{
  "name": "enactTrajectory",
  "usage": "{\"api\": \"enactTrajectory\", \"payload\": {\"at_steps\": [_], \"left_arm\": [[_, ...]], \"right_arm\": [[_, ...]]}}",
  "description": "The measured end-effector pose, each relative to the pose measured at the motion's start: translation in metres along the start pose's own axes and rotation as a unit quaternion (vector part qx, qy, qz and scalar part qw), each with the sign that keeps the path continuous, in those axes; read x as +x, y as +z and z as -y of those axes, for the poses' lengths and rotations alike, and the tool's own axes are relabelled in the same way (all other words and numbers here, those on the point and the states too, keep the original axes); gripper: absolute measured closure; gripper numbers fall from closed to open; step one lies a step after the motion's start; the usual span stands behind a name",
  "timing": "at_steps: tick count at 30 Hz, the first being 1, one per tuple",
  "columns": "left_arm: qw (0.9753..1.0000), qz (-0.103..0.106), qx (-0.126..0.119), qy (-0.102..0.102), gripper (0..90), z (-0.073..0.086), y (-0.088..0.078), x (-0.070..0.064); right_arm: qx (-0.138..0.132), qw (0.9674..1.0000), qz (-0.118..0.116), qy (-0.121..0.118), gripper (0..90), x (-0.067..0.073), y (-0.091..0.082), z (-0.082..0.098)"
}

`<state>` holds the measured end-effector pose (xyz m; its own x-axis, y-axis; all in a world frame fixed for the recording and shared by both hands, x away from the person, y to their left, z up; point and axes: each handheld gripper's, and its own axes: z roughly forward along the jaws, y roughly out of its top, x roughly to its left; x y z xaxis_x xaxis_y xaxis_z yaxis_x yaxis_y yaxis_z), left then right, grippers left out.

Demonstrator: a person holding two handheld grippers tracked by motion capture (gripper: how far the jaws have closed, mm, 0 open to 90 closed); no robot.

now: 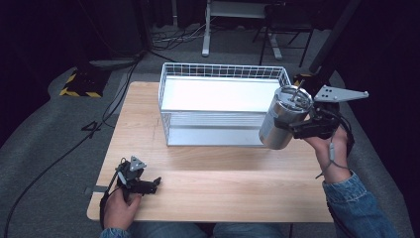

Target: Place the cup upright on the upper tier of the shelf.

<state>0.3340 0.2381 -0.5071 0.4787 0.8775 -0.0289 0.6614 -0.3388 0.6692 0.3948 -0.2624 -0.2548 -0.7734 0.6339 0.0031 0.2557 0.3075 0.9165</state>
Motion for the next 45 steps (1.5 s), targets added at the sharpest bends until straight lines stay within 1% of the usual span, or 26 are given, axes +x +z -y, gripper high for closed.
{"api": "enactTrajectory", "payload": {"at_steps": [6, 10, 12, 15, 20, 23, 28, 32, 36, 39, 41, 43, 45], "left_arm": [[1.0000, -0.001, -0.001, -0.001, 0.5, 0.000, 0.000, 0.000], [1.0000, -0.001, 0.000, 0.000, 0.5, 0.000, 0.000, 0.000], [1.0000, -0.001, 0.000, 0.000, 0.6, 0.000, 0.000, 0.000], [1.0000, -0.002, 0.000, 0.000, 0.6, 0.000, 0.000, 0.000], [1.0000, -0.001, 0.000, -0.001, 0.5, 0.000, 0.000, 0.000], [1.0000, 0.000, 0.001, 0.001, 0.6, -0.001, 0.001, 0.001], [1.0000, -0.002, 0.000, -0.001, 0.5, -0.001, 0.001, 0.001], [1.0000, 0.000, 0.001, 0.001, 0.5, -0.002, 0.002, 0.001], [1.0000, 0.000, 0.002, 0.001, 0.5, -0.002, 0.002, 0.001], [1.0000, 0.000, 0.003, 0.000, 0.5, -0.003, 0.002, 0.001], [1.0000, 0.000, 0.002, 0.000, 0.5, -0.003, 0.002, 0.001], [1.0000, 0.000, 0.003, -0.002, 0.5, -0.003, 0.002, 0.001], [1.0000, 0.000, 0.002, -0.001, 0.5, -0.003, 0.002, 0.001]], "right_arm": [[-0.012, 0.9999, -0.003, 0.000, 3.8, -0.002, 0.005, -0.018], [-0.020, 0.9998, -0.002, 0.004, 3.8, -0.004, 0.011, -0.030], [-0.024, 0.9997, -0.002, 0.004, 3.8, -0.006, 0.015, -0.036], [-0.027, 0.9996, 0.000, 0.011, 3.8, -0.008, 0.022, -0.045], [-0.029, 0.9995, 0.012, 0.007, 3.8, -0.010, 0.035, -0.059], [-0.033, 0.9993, 0.016, 0.005, 3.8, -0.011, 0.042, -0.067], [-0.037, 0.9991, 0.020, 0.002, 3.8, -0.011, 0.054, -0.080], [-0.033, 0.9992, 0.023, 0.002, 3.7, -0.011, 0.065, -0.090], [-0.028, 0.9993, 0.026, -0.002, 3.8, -0.009, 0.078, -0.099], [-0.027, 0.9993, 0.024, -0.001, 3.7, -0.009, 0.090, -0.104], [-0.020, 0.9995, 0.026, -0.003, 3.8, -0.009, 0.098, -0.108], [-0.012, 0.9994, 0.032, -0.010, 3.8, -0.010, 0.107, -0.110], [-0.007, 0.9993, 0.035, -0.007, 3.7, -0.012, 0.114, -0.112]]}}
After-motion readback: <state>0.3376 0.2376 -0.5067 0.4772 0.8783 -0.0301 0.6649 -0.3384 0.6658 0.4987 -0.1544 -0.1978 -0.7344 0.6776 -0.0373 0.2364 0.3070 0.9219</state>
